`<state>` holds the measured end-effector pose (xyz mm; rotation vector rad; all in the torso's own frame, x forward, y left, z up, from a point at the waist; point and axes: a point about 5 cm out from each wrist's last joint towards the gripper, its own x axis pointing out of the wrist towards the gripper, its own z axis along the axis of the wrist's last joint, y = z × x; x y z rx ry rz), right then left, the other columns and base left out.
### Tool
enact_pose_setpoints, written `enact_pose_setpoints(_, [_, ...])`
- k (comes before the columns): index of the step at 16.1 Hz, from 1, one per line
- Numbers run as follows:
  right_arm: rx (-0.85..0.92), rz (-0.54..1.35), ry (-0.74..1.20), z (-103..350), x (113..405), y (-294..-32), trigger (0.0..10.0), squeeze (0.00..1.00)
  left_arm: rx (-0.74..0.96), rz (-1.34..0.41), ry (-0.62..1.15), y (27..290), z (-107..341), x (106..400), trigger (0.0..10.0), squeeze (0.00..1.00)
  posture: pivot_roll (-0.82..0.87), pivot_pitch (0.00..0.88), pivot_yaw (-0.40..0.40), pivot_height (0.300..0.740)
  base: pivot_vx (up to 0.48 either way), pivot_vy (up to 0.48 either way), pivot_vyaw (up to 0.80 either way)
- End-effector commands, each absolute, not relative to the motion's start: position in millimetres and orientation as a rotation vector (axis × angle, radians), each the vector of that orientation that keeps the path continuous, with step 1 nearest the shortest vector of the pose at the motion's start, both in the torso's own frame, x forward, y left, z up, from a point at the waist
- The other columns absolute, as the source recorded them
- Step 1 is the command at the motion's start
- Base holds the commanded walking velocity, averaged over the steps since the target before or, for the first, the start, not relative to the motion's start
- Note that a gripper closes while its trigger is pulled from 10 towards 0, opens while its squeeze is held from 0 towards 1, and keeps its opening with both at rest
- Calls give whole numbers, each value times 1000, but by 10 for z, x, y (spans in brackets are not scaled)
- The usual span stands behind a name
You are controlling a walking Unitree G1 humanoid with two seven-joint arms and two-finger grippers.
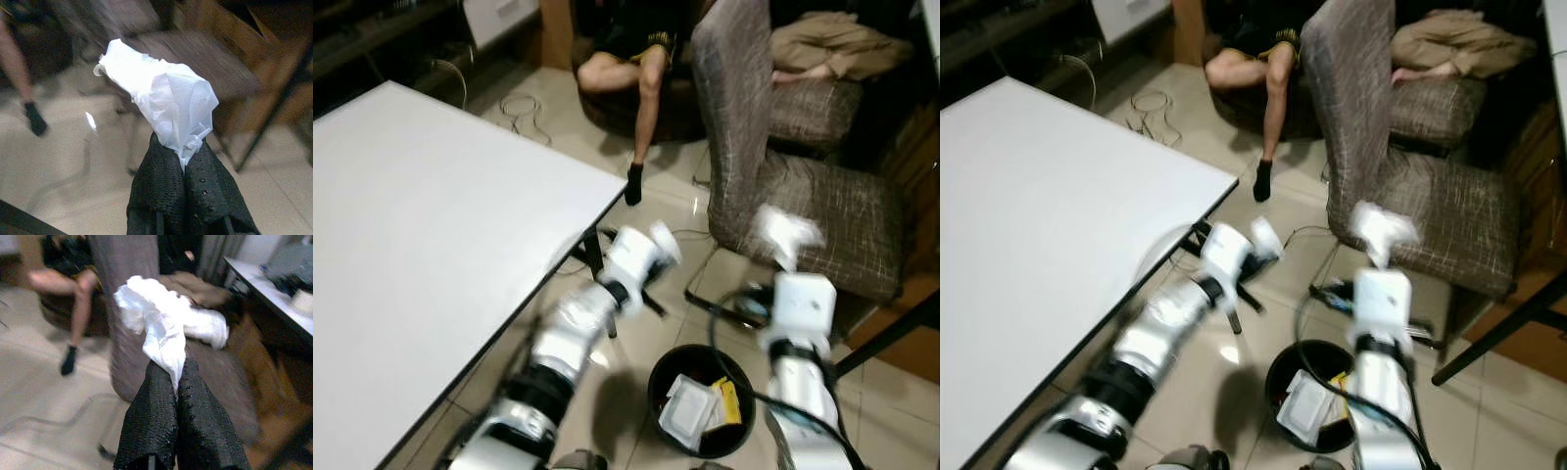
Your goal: Picking trash to rubbish bin
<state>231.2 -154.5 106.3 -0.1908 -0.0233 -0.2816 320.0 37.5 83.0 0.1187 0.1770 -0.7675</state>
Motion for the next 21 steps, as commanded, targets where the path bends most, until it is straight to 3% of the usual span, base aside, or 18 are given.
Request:
enact_pose_setpoints(1, [-185,-317,6,1017,2277,-1571,10000,0,145,-778,208,419,732,3163,10000,0,18,184,58,740,0,0,0])
enact_pose_setpoints(4, [-169,-364,68,891,2205,-1638,10000,0,177,-794,259,438,597,3120,10000,0,9,194,69,740,0,0,-371])
enact_pose_setpoints(21, [-163,-381,130,729,2187,-1636,10000,0,347,-792,420,640,106,2911,10000,0,-9,215,79,740,0,0,-769])
